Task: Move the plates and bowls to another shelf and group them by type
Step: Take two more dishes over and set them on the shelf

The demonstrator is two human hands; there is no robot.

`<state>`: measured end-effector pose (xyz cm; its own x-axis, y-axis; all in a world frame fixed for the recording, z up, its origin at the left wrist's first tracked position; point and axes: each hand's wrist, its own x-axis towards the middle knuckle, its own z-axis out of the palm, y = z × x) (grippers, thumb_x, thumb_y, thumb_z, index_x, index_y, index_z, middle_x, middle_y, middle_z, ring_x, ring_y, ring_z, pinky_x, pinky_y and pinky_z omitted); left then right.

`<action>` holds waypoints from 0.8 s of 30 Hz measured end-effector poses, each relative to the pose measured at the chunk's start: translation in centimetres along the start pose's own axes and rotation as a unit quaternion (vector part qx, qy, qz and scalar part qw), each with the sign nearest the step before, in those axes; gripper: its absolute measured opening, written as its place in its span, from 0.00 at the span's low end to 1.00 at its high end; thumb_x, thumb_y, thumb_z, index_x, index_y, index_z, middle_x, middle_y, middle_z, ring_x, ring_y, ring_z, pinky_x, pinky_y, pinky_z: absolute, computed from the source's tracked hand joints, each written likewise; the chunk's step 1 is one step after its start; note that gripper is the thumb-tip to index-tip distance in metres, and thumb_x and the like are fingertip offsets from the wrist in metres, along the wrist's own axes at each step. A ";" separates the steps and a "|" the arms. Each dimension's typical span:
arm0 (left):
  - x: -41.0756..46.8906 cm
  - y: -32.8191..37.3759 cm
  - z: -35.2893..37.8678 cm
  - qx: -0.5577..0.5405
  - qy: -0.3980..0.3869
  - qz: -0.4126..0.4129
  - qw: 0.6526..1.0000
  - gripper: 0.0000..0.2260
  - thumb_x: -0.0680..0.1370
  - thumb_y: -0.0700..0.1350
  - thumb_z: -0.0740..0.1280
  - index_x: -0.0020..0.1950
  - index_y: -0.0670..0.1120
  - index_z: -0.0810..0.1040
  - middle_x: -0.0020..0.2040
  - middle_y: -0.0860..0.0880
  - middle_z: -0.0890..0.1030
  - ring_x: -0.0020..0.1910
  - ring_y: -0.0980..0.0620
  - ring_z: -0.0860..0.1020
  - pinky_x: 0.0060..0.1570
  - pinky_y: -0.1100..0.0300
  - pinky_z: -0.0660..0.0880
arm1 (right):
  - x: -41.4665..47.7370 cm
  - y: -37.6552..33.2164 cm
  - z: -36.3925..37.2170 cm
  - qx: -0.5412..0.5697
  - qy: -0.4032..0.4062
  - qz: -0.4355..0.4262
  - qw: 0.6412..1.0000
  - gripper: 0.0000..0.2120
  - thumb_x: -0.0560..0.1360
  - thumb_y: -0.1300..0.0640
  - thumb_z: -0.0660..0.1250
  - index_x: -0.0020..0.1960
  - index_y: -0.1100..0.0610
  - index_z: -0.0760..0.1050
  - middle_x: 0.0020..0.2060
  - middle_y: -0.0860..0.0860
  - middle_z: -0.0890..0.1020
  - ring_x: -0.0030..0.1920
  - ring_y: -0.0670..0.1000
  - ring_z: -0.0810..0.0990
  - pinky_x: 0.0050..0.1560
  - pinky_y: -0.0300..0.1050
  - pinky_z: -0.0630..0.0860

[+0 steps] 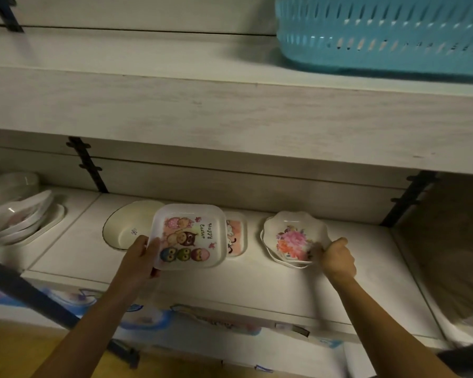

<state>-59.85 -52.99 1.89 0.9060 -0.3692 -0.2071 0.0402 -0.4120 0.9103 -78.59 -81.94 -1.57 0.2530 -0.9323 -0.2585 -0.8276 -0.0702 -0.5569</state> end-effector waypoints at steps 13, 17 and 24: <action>2.6 -1.2 0.9 0.022 -0.025 -0.012 0.999 0.10 0.81 0.45 0.55 0.51 0.38 0.68 0.41 0.45 0.73 0.35 0.48 0.73 0.32 0.57 0.73 | -1.8 1.2 -0.7 -0.176 0.006 -0.085 0.981 0.21 0.78 0.42 0.55 0.58 0.60 0.66 0.54 0.59 0.80 0.52 0.60 0.78 0.43 0.45 0.67; 3.8 -1.7 2.0 0.050 -0.034 -0.004 0.998 0.08 0.81 0.45 0.55 0.47 0.42 0.67 0.40 0.45 0.74 0.33 0.51 0.73 0.26 0.63 0.74 | -2.6 0.9 -1.9 -0.214 0.004 -0.146 0.966 0.18 0.78 0.43 0.56 0.58 0.55 0.72 0.51 0.55 0.81 0.50 0.57 0.79 0.44 0.45 0.73; 6.4 -2.3 5.2 0.076 -0.014 -0.003 0.997 0.07 0.80 0.45 0.56 0.48 0.41 0.68 0.43 0.42 0.75 0.28 0.51 0.74 0.15 0.73 0.67 | -5.6 0.7 -2.5 -0.253 -0.025 -0.224 0.941 0.16 0.78 0.42 0.55 0.57 0.51 0.73 0.47 0.50 0.82 0.43 0.50 0.81 0.44 0.43 0.80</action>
<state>-56.33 -58.74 -3.34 0.8934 -0.3887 -0.2251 -0.0203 -0.5357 0.8442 -81.81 -77.65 1.47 0.6454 -0.7527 -0.1303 -0.7622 -0.6232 -0.1754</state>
